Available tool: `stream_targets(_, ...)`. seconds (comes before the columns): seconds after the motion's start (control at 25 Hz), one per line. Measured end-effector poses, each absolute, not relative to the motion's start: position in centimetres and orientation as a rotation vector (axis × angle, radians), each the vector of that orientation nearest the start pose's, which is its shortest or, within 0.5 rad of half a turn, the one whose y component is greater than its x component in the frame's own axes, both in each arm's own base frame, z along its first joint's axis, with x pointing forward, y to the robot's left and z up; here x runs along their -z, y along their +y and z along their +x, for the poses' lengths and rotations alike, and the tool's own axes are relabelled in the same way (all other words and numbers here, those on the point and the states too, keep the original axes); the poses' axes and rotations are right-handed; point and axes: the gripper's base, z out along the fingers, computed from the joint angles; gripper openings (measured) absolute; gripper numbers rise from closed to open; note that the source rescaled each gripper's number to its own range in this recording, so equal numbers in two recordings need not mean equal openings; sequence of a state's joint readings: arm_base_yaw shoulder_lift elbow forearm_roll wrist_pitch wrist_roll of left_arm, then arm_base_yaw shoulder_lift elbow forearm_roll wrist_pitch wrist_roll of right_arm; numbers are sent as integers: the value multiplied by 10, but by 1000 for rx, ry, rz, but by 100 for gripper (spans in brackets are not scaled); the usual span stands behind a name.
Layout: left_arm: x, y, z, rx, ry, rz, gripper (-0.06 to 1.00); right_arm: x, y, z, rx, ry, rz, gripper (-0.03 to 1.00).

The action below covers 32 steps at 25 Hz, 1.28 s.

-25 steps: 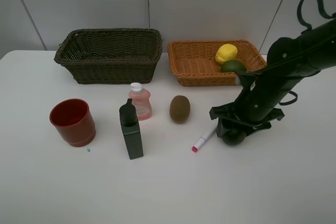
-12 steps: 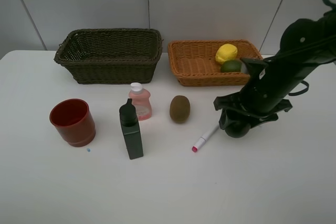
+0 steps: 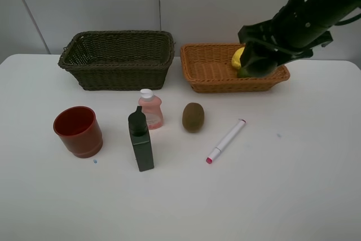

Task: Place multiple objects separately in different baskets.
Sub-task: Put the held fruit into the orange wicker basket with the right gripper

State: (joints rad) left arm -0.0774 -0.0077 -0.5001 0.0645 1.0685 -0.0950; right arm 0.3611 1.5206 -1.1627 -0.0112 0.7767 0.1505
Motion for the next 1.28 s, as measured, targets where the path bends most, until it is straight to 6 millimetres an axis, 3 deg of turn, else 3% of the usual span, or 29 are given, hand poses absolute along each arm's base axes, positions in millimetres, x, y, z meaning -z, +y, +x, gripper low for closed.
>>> stream_targets(0.24,-277,6,-6,31,2043,-22,95,-309,119,325,-142,2512,-287,63)
stream_targets(0.52,-277,6,-6,31,2043,-22,95,-299,134,374,-96,2493,-311,63)
stream_targets(0.8,-277,6,-6,31,2043,-22,95,-264,150,416,-86,2519,-320,63)
stream_targets(0.92,-277,6,-6,31,2043,-22,95,-240,155,429,-86,2529,-327,63)
stream_targets(1.28,-277,6,-6,31,2043,-22,95,-170,163,447,-72,2600,-350,63)
